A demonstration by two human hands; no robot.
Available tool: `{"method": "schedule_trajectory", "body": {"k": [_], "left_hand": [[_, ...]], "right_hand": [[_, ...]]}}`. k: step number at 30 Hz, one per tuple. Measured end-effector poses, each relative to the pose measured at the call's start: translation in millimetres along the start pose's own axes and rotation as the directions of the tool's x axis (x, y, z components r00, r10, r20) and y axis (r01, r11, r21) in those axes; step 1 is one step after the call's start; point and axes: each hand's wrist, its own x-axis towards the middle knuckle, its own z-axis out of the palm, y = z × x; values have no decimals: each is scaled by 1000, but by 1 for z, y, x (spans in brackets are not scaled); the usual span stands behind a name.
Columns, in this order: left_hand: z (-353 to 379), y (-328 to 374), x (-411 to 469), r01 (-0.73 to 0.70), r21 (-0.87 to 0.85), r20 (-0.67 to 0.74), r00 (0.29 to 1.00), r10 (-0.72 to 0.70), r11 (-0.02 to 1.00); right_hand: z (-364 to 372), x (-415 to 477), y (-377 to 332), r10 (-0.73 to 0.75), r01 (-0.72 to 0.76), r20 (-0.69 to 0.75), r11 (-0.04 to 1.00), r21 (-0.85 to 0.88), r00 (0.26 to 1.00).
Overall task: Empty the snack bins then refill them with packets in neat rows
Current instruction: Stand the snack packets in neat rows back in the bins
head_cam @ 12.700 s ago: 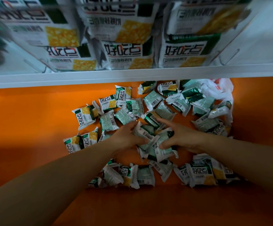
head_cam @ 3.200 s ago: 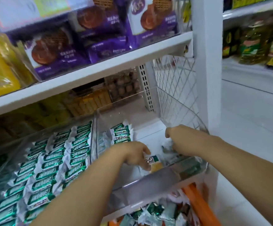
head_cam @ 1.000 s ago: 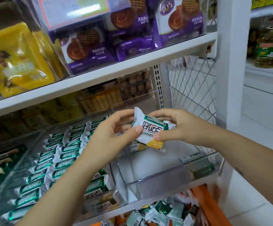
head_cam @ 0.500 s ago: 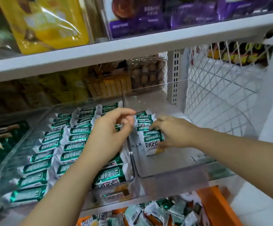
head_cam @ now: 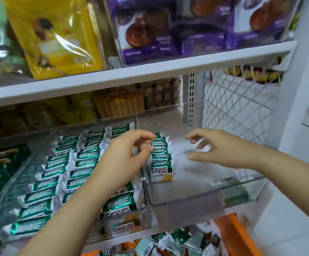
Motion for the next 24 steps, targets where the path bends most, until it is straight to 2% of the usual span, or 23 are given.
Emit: {"method": "schedule_trajectory", "body": {"k": [3,5,6,8,11,13,16,18,20,24], "left_hand": [[10,25,14,-96,24,36,995,96,995],[27,42,26,-101,-25,145,984,104,995],[40,50,32,-58,-57,248,966,71,997],[69,56,47,35,-56,497,868,-2,998],[111,57,61,0,33,764,644,-25,999],[132,58,62,-20,80,828,558,-55,997],[148,59,65,-8,157,855,502,-132,988],[154,58,67,1,177,862,483,-156,984],[158,59,69,-19,204,849,501,-167,979],[163,55,71,-228,361,798,576,-174,904]], "right_hand": [[-32,-50,9,31,-29,-65,999,37,997],[-44,-72,18,48,-47,9,995,-92,999],[-45,-80,24,60,-50,59,985,-167,996],[-42,-90,35,62,-25,121,958,-285,991],[-37,-99,45,37,11,143,946,-323,989],[-38,-102,48,20,22,146,959,-284,989],[-41,-104,52,0,33,148,974,-222,989],[-42,-104,55,-9,41,147,975,-218,989],[-42,-105,57,-2,31,144,979,-201,990],[-42,-106,55,7,19,138,982,-186,990]]}}
